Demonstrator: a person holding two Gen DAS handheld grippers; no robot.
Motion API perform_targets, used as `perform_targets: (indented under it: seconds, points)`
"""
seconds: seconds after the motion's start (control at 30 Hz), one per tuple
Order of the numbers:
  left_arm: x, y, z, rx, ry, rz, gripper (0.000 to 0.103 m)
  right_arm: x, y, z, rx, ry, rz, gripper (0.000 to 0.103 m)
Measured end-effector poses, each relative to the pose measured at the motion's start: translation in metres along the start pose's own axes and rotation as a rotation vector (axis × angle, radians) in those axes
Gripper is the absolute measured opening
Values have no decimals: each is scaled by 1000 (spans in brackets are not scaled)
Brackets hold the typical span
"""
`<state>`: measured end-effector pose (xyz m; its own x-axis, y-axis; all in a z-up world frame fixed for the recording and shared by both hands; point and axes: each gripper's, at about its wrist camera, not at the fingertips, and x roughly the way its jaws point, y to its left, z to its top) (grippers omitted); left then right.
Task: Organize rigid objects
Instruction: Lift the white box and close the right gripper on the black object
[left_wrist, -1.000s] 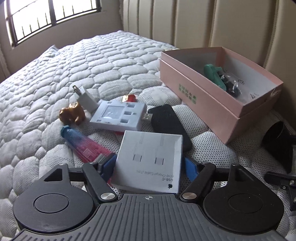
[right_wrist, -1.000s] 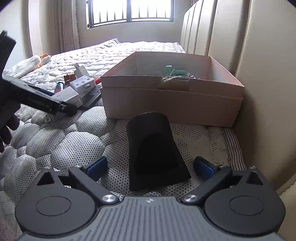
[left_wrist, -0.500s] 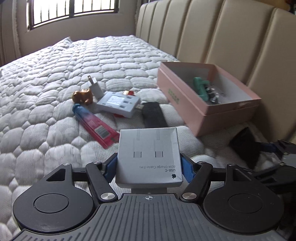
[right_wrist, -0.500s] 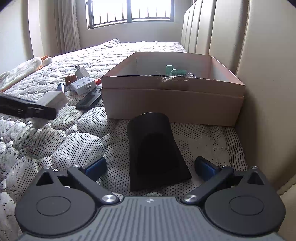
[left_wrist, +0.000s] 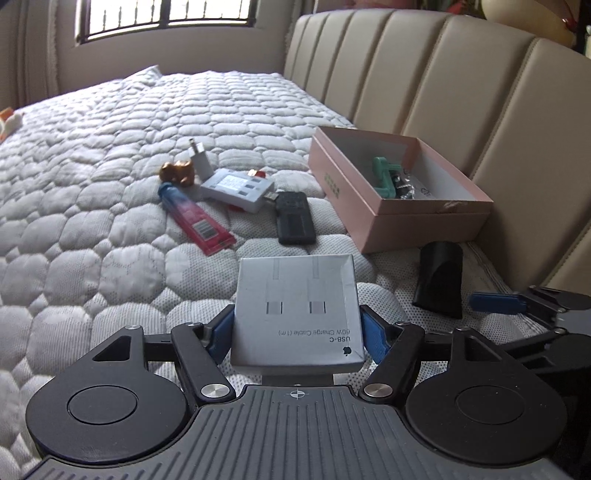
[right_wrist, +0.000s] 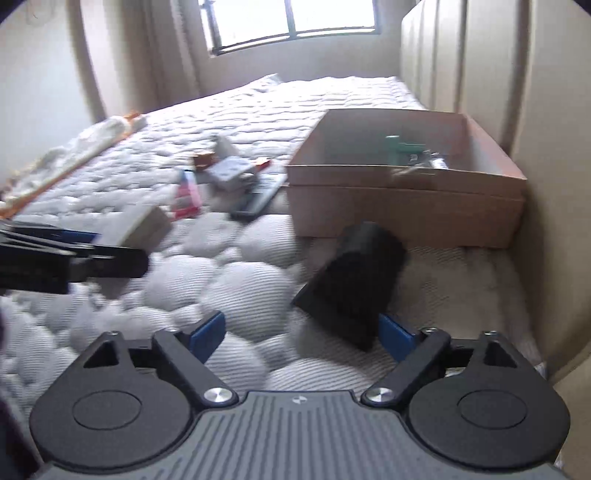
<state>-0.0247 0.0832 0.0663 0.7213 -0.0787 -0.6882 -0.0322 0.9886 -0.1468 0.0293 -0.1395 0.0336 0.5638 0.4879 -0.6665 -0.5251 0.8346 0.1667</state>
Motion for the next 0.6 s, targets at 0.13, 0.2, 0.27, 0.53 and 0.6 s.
perform_targets:
  seconds: [0.13,0.2,0.27,0.53,0.6]
  points:
    - [-3,0,-7,-19,1,-19,74,-26,5,-8,-52,-50,-51,88]
    - [-2,-1,-11,-23,4,-27,74,-36,3,-12,-79,-71,-103,88]
    - [-1,-2,-15,-28,4,-37,74,-40,1,-11,-85,-86,-152,88]
    - [-3,-7,-24,-15,4,-8,74,-2,1,24,-51,-21,-169,88]
    - [-5,-6,-25,-14,-2,2,74,15,1,31,6,13,-224,88]
